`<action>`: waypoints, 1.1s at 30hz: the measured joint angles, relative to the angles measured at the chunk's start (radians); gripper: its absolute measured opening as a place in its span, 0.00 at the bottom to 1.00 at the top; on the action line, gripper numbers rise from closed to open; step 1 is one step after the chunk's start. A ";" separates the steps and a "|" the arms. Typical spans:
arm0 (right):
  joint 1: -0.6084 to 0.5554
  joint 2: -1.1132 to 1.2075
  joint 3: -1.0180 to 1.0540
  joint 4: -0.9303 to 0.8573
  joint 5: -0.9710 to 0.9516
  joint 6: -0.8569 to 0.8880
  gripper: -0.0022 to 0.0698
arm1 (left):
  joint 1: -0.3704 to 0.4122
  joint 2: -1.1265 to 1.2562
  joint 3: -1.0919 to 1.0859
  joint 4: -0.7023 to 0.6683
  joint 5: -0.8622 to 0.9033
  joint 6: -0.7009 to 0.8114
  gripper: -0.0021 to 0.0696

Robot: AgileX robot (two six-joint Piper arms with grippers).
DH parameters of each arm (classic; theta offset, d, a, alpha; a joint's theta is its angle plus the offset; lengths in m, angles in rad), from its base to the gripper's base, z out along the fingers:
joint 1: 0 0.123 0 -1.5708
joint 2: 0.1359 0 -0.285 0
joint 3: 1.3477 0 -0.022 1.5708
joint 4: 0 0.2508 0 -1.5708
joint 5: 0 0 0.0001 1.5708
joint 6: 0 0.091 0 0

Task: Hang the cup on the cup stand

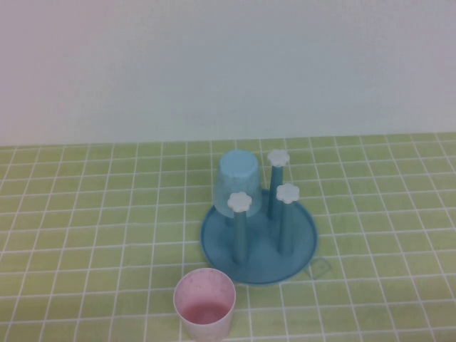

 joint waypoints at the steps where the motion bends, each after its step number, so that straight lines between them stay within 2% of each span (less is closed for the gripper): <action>1: 0.000 0.000 0.000 0.000 0.000 0.000 0.03 | 0.000 0.000 0.000 0.000 0.000 0.000 0.03; 33: 0.000 0.000 0.000 0.000 0.000 0.000 0.03 | 0.000 0.000 0.000 0.027 -0.056 0.000 0.03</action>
